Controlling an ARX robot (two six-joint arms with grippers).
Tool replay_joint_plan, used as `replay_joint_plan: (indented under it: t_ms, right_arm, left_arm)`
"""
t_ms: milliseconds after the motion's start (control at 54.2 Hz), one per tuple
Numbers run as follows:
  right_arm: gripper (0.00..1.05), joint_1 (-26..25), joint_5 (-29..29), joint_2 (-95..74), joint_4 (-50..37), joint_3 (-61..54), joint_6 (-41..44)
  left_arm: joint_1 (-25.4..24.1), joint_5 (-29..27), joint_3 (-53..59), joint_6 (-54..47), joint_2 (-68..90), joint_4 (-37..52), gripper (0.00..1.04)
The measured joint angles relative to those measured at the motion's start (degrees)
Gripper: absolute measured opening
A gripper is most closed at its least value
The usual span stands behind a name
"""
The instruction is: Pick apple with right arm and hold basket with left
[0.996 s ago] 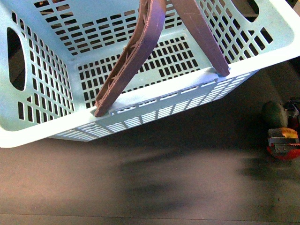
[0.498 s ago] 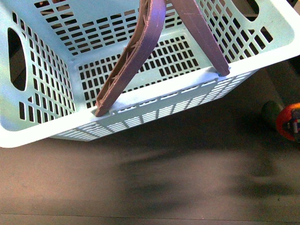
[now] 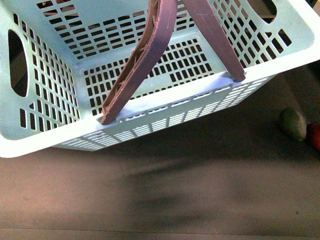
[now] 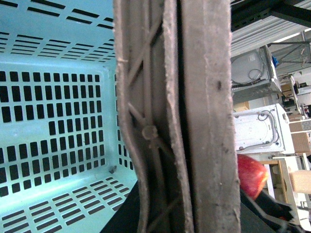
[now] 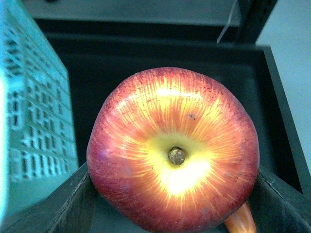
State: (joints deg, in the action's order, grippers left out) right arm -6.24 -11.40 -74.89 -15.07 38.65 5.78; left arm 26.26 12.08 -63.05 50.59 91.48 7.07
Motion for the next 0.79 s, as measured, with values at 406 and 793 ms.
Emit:
replay_joint_plan:
  t_ms: [406,793]
  right_arm:
    - [0.74,18.4,3.8,2.6,-2.4,2.2,-7.1]
    - [0.86,27.9,8.5,-4.8,-4.5,2.6,-7.8]
  left_arm:
    - [0.0,0.0,0.0,0.0,0.0,0.0,0.15]
    - [0.0,0.0,0.0,0.0,0.0,0.0,0.15]
